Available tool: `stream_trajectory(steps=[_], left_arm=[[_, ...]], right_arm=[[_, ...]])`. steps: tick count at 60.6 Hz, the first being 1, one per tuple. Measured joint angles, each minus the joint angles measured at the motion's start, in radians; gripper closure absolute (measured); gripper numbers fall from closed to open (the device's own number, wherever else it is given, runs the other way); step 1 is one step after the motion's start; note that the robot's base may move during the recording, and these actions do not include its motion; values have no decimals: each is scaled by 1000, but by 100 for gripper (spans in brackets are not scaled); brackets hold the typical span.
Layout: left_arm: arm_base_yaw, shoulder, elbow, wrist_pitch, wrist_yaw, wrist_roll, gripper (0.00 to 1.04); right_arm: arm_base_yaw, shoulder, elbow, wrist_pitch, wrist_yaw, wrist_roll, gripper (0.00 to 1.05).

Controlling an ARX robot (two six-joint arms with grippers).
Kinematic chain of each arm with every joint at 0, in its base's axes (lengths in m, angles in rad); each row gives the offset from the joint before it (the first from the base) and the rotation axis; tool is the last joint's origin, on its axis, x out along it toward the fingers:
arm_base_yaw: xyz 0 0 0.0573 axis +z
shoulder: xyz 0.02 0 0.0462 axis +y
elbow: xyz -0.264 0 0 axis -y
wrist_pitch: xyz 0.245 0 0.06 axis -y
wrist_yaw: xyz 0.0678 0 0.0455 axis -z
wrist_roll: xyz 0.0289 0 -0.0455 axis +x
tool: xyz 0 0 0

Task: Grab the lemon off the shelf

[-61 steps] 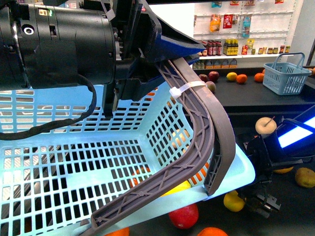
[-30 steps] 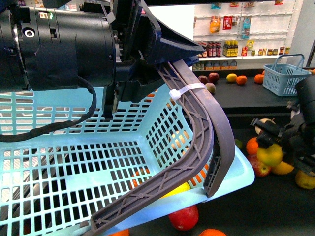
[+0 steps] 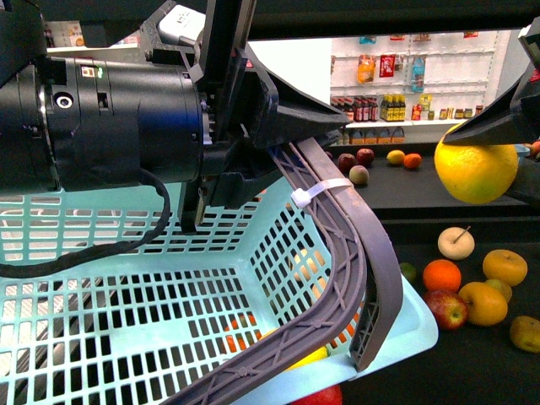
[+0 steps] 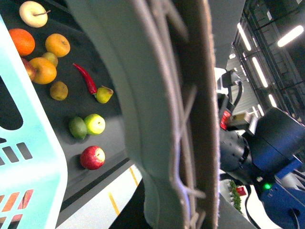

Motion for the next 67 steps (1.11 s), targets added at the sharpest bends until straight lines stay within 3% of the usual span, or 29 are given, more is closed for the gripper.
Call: stream_trajectory(steps=[18,34,45,54,67], left_arm=[[0,0,0,0,0,0,96],[0,0,0,0,-1,0,96],[0,0,0,0,1,0,96],[0,0,0,0,-2,0,96],[0,0,0,0,0,0,96]], right_arm=[[177,24,-93,21,45,5,55],[253,95,-103,46,89,-5,55],[263,107,-106,64,103,-16,28],[192,21,-99,6,188,-80,1],[97,-278,-134,-14,346,-341,2]])
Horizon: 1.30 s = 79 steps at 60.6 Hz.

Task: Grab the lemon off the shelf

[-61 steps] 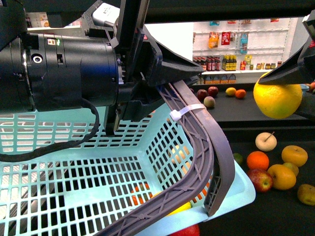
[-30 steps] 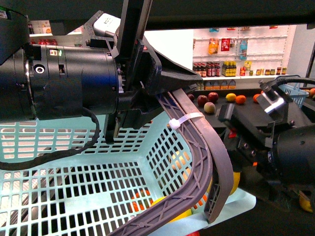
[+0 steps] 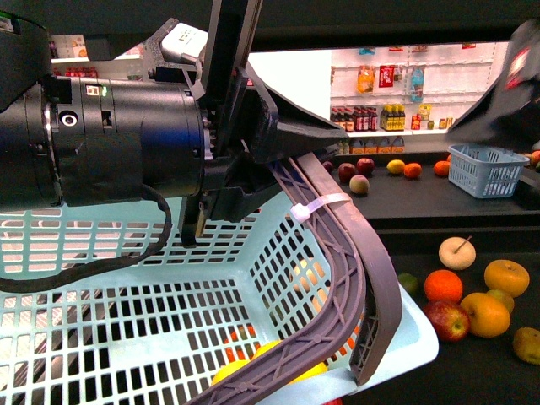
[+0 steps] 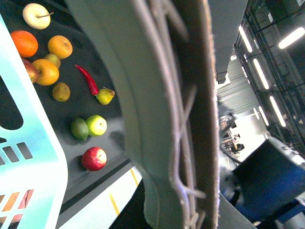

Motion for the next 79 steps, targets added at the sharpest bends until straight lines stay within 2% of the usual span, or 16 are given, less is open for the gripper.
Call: stream_trajectory(steps=[9,18,21,25,30,41,54,79], left_arm=[[0,0,0,0,0,0,96],[0,0,0,0,-2,0,96],[0,0,0,0,0,0,96],[-1,0,0,0,0,0,96],[0,0,0,0,0,-2,96],[-1,0,0,1,1,2,96],[-1,0,0,1,0,0,96],[0,0,0,1,0,-1,96]], right_arm=[[-38,-282,-148,-72,46,-218,2],[-66,-571,-294,-219,112,-326,3],[-97,-685,-345,-228,68,-347,10],[-116,-822,-398,-286,59,-362,20],[-124,-968,-474,-276,49,-370,33],[-124,-1044,-606,-251,50,-383,63],[-124,-1077,-628,-240,51,-385,99],[-125,-1133,-694,-231,53,-386,98]])
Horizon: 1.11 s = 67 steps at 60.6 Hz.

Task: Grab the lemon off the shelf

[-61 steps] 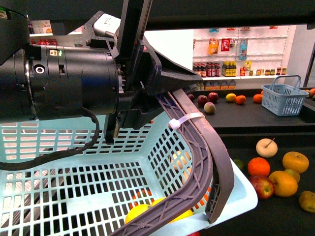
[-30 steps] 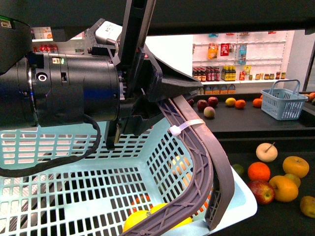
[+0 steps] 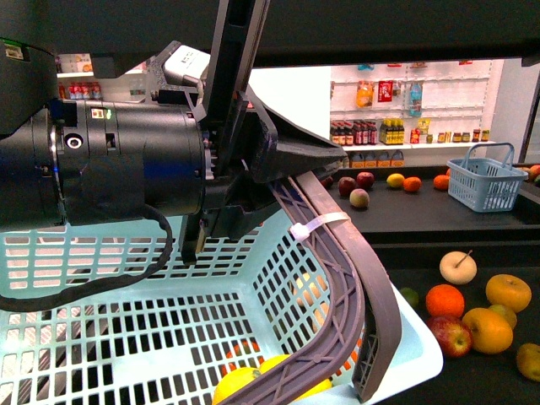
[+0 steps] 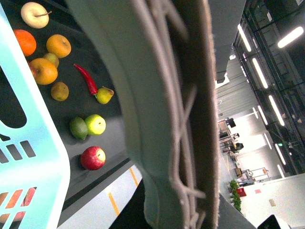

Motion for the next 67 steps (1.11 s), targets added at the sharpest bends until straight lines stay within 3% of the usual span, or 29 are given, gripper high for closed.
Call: stream_trajectory(steps=[18,32,50,57,67], left_arm=[[0,0,0,0,0,0,96],[0,0,0,0,0,0,96],[0,0,0,0,0,0,96],[0,0,0,8,-21,-7,96],[11,14,2,58,-197,-94,96]], right_arm=[[0,-8,-2,2,0,-2,97],[0,-8,-2,2,0,-2,50],[0,-8,-2,2,0,-2,2],[0,-8,-2,2,0,-2,3],[0,-9,-2,2,0,-2,2]])
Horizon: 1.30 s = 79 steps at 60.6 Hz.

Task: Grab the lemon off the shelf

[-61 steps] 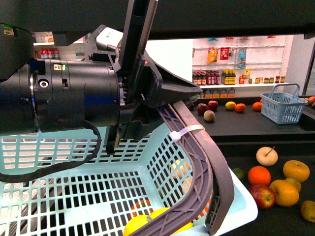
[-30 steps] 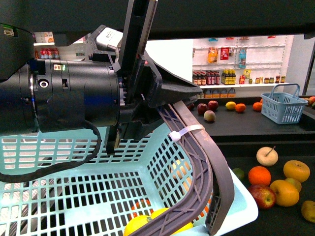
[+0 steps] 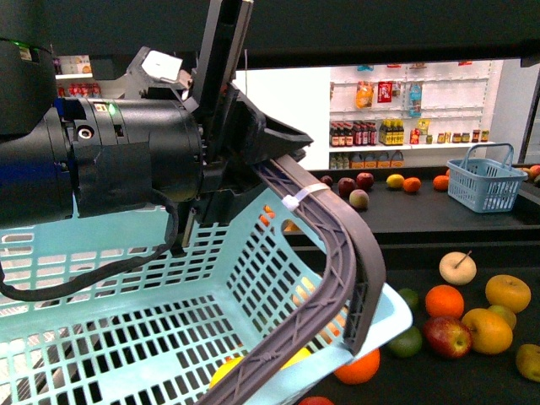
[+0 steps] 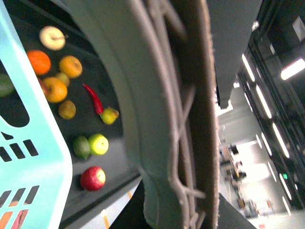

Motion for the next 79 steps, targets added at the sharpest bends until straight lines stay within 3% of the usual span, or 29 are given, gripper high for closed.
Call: stream_trajectory(steps=[11,33,58,79], left_arm=[[85,69,32,95,-114,-113,96],[422,235,159,393,-316,-392,96],[633,304,138,554,-243,-531,96],[702,304,16,659,-189,-548,96]], right_arm=[[0,0,0,0,0,0,2],[0,0,0,0,0,0,2],[0,0,0,0,0,0,2],[0,0,0,0,0,0,2]])
